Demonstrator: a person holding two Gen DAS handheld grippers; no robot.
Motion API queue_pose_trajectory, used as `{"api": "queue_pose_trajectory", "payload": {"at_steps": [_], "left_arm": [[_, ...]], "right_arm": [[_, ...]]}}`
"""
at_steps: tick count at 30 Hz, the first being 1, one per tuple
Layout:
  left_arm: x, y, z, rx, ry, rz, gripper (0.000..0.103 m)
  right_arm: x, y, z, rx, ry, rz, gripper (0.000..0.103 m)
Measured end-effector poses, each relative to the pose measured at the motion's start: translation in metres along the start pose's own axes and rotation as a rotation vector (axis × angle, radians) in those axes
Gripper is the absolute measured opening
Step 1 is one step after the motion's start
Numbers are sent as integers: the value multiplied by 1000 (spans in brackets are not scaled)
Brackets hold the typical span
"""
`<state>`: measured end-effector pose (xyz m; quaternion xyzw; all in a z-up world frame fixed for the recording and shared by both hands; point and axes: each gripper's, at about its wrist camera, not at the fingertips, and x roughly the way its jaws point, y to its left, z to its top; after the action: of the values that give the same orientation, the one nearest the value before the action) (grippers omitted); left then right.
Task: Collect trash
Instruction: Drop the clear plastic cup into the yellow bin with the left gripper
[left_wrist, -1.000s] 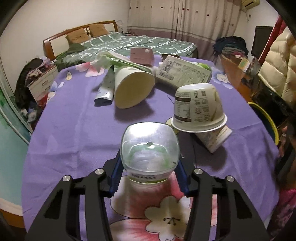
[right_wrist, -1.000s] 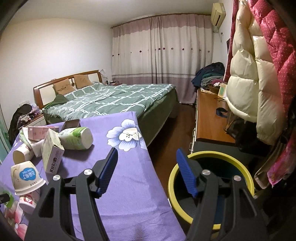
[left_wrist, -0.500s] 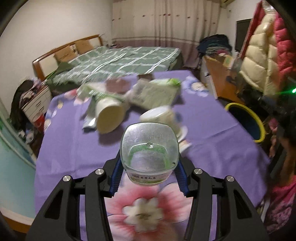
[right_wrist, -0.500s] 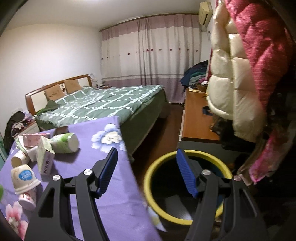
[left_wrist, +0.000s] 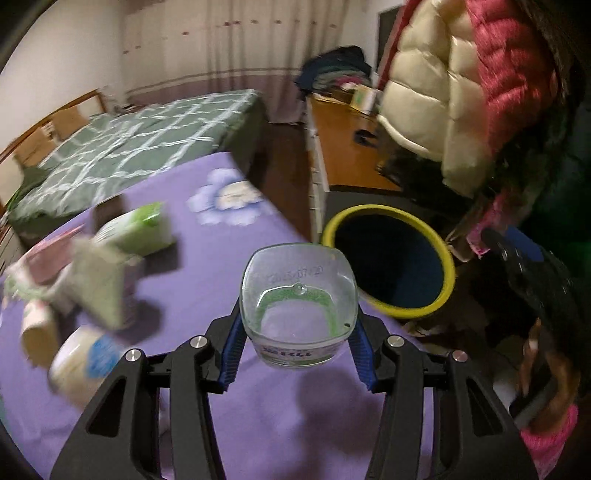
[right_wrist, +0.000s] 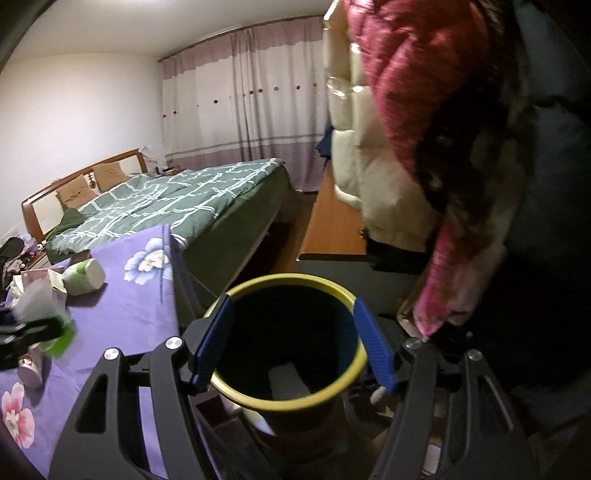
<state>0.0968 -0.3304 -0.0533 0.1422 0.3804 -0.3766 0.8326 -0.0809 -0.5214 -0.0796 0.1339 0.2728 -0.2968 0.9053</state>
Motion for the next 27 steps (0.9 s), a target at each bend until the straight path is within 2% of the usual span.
{"api": "queue_pose_trajectory", "payload": {"at_steps": [6,14,15,16,17,19,21,24,27], "left_arm": [[66,-64,44,90,34,-48,50],[153,-111,66,136,112,-39,50],[161,-114,67,138,123,-36,53],[172,-118,70,139,137,-28,62],[176,-120,70,141,134,-23,77],[174,-121,72,143,111,4,79],[161,-116,73,129,96,-2,80],[121,-94,72,86,56,-30,83],[69,-69,65,59,-22,-15,89]], "right_arm": [[-1,-24,-6,38,4,-25,64],[-5,-54,-13,76,13,-61,68],[-6,-56,-13,79,15,-64,68],[-6,-58,-14,81,17,-66,68],[-5,-58,-12,83,18,-69,68],[-6,-59,-11,84,16,-71,68],[-4,-58,-10,82,14,-70,68],[-3,-47,-11,76,18,-48,68],[1,-33,-12,62,28,-12,68]]}}
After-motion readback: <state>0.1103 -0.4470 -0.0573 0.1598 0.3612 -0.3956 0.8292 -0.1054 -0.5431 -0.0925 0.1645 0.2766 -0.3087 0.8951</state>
